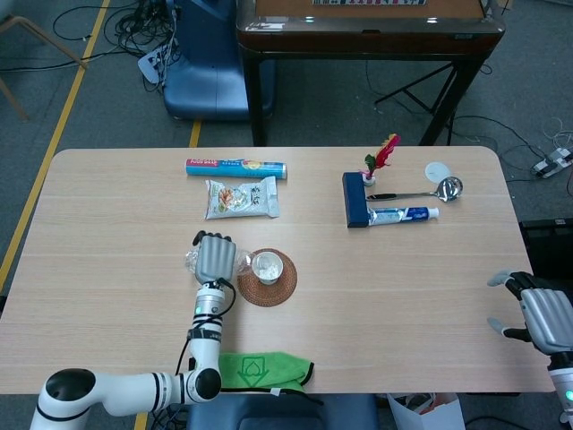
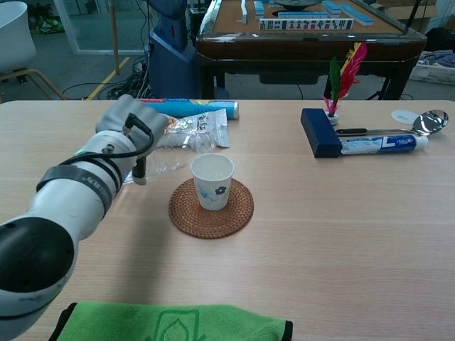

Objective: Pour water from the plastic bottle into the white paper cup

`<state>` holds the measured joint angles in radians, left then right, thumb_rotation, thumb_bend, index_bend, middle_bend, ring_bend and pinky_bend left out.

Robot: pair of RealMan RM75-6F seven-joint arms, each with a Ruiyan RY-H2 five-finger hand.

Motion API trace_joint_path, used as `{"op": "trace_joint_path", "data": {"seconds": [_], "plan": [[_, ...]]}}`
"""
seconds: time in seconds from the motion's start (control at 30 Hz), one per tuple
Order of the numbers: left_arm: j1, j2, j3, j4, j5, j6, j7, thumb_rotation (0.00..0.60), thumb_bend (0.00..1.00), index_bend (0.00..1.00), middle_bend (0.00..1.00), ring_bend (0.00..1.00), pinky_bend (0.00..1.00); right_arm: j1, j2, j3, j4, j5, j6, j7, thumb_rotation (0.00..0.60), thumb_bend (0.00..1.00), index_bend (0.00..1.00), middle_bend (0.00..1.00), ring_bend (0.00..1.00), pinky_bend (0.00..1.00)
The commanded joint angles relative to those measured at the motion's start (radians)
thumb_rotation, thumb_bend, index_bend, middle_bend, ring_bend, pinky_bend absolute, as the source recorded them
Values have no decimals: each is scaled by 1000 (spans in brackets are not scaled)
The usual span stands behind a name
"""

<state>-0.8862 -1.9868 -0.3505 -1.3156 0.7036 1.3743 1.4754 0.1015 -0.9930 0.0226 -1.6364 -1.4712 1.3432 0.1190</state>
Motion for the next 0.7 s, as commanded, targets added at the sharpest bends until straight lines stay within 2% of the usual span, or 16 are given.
{"op": "trace_joint_path", "data": {"seconds": [0.03,0.27,0.43,0.53,0.7], "plan": [[40,61,-31,-61,-9,-26,-117,600,24,722,801,472,422,0,-2,2,3,4,0,-2,600,161,354,279,231,435],[93,163,-88,-158,-64,-63,-281,600,23,722,801,472,422,4,-8,1,5,7,-10,-11,600,161,354,279,231,435],[140,232,-119,-233,-110,-144,-458,600,23,720,800,470,422,3,-10,2,4,10,-7,-18,600,161,354,279,231,435],[173,262,-121,-252,-111,-198,-585,600,24,715,795,467,422,3,-13,2,4,11,-4,-26,600,161,353,279,231,435],[222,275,-106,-219,-39,-275,-825,600,23,692,767,451,422,3,-17,1,2,11,-6,-41,600,161,354,279,231,435]]}}
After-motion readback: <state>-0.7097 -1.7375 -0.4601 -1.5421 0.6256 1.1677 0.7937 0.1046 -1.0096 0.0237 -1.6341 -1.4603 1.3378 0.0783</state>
